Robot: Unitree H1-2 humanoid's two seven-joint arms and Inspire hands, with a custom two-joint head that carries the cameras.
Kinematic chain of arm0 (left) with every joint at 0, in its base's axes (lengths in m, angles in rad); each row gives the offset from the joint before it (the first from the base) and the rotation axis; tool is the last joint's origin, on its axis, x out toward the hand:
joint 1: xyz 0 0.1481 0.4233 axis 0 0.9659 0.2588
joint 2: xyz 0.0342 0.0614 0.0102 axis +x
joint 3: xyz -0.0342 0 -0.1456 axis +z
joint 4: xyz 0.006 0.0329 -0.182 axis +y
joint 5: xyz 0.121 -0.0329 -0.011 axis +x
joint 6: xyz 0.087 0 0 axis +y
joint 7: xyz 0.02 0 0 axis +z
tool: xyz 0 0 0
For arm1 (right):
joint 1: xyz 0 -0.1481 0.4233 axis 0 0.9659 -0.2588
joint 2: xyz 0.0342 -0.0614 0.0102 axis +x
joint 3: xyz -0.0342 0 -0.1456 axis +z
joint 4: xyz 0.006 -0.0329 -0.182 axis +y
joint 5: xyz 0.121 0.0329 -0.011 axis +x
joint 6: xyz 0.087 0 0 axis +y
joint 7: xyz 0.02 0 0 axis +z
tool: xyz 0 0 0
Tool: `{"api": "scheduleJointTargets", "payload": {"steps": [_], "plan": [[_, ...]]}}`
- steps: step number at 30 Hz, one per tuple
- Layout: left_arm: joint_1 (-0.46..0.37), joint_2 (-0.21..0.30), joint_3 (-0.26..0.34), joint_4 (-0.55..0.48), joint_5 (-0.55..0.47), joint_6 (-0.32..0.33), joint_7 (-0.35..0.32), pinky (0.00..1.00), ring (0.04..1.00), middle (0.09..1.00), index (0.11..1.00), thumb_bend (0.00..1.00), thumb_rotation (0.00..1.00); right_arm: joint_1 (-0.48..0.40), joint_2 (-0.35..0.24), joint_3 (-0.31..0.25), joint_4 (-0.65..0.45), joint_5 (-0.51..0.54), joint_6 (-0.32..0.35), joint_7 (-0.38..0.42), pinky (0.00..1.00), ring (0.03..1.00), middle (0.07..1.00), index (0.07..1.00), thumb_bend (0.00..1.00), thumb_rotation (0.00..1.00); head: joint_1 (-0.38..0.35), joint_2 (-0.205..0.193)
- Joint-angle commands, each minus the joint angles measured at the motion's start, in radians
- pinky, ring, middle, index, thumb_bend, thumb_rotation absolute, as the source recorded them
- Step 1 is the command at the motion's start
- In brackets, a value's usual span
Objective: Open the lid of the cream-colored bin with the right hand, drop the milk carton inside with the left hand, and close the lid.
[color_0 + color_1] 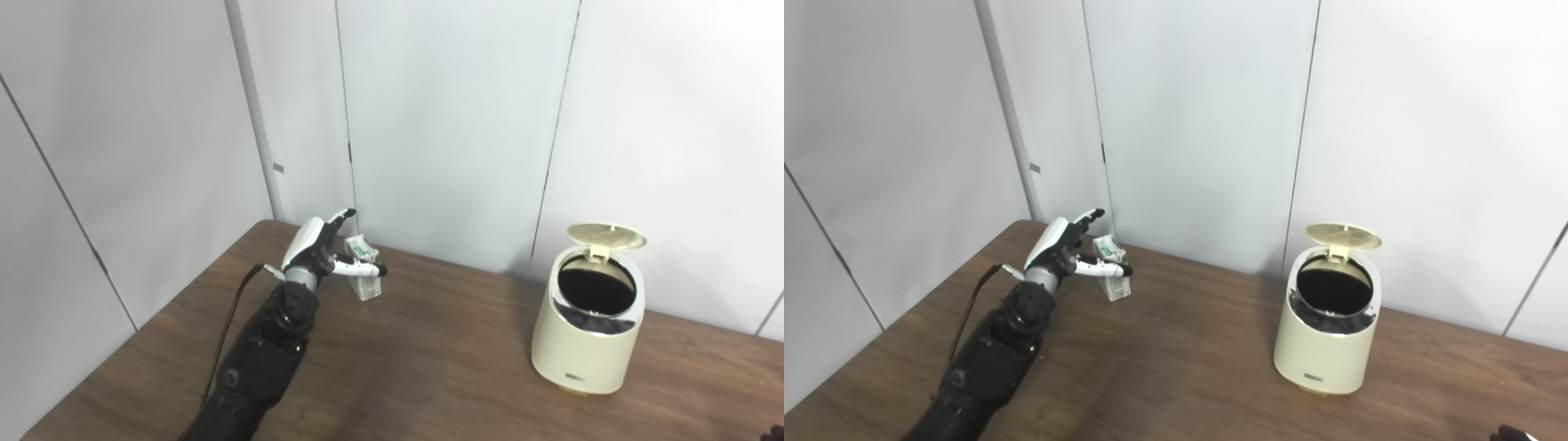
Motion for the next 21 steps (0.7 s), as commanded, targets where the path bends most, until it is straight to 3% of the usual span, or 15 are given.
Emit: {"api": "scheduleJointTargets", "payload": {"steps": [1,9,15,21], "plan": [[-0.07,0.053,-0.008,0.01,0.041,-0.004,0.018,0.87,0.951,0.975,0.976,0.97,0.19,-0.026,0.002,-0.001,-0.04,-0.007,-0.031,-0.013,0.51,0.686,0.739,0.719,0.77,0.75,-0.001,0.0],[-0.093,0.076,-0.045,0.066,0.074,-0.013,0.018,0.89,0.971,0.973,0.972,0.97,0.19,-0.025,0.003,0.005,-0.044,-0.018,-0.038,-0.016,0.5,0.687,0.746,0.723,0.78,0.76,-0.011,0.004],[-0.095,0.079,-0.062,0.086,0.084,-0.012,0.018,0.86,0.935,0.929,0.944,0.95,0.18,-0.023,0.002,0.011,-0.043,-0.034,-0.05,-0.022,0.5,0.694,0.753,0.73,0.79,0.78,-0.012,0.007],[-0.091,0.073,-0.057,0.092,0.062,-0.013,0.004,0.73,0.834,0.881,0.906,0.9,0.15,-0.022,0.002,0.013,-0.054,-0.039,-0.041,-0.018,0.51,0.706,0.764,0.738,0.79,0.79,-0.014,0.012]]}}
